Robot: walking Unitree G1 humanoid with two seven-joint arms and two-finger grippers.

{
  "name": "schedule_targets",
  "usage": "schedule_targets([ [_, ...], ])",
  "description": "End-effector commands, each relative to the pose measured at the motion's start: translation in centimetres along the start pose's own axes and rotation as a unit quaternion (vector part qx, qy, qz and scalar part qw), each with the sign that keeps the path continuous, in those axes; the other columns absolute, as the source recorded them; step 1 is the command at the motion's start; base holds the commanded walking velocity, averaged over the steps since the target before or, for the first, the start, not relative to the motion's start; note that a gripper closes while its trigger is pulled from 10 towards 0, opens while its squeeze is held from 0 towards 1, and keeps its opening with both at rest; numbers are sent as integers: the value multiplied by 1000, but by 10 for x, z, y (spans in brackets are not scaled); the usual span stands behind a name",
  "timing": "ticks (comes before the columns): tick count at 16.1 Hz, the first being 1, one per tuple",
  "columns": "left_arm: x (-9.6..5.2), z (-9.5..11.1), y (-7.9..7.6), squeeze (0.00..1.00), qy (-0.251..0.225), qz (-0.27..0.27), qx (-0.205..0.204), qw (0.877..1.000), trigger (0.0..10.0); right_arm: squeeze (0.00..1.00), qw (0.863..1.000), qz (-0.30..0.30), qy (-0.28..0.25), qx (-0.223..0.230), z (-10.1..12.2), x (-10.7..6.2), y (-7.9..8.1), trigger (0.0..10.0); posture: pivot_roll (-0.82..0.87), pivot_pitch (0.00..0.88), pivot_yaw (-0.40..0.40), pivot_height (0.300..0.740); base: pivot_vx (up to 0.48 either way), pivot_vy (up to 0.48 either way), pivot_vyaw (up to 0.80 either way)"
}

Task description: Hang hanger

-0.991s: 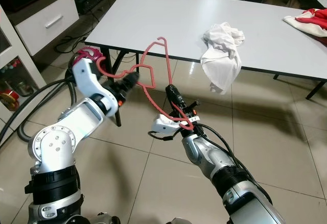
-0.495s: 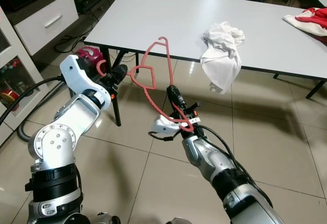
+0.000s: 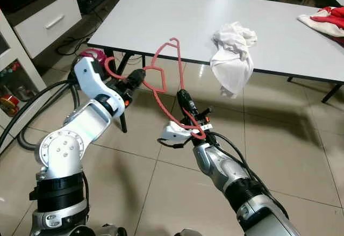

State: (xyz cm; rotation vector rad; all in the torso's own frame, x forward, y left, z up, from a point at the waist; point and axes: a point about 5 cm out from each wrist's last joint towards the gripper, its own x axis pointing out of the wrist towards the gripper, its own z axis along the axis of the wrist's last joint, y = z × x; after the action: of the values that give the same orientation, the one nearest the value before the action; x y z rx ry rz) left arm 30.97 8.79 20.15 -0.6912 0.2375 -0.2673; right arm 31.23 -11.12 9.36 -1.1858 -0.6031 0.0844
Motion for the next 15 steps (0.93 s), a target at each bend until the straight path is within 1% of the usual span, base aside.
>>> schedule_targets([
  [1,3,-2,-19,0,8,-40,1,999,10000,0,1000,-5,4,8,-1,-1,-2,0,-56,80,-28,740,0,0,0],
  [4,2,-6,-19,0,21,-46,11,999,10000,0,1000,-4,3,11,0,-1,-1,0,-56,77,-27,740,0,0,0],
  [5,2,-6,-19,0,20,-45,11,999,8314,0,1000,-5,1,12,1,-1,-2,0,-56,73,-27,740,0,0,0],
  [6,3,-6,-19,0,20,-44,11,999,4039,0,1000,-5,1,12,1,-1,-2,0,-56,73,-27,740,0,0,0],
  [7,3,-5,-18,0,17,-43,11,999,118,0,1000,-6,-1,13,2,-1,-2,0,-56,72,-28,740,0,0,0],
  [8,3,-5,-17,0,14,-41,12,999,0,0,1000,-6,-2,13,2,-1,-2,0,-57,70,-27,740,0,0,0],
  [15,5,-5,-15,0,16,-43,16,999,0,0,1000,-9,-3,19,4,-2,-2,0,-62,75,-23,740,0,0,0],
])
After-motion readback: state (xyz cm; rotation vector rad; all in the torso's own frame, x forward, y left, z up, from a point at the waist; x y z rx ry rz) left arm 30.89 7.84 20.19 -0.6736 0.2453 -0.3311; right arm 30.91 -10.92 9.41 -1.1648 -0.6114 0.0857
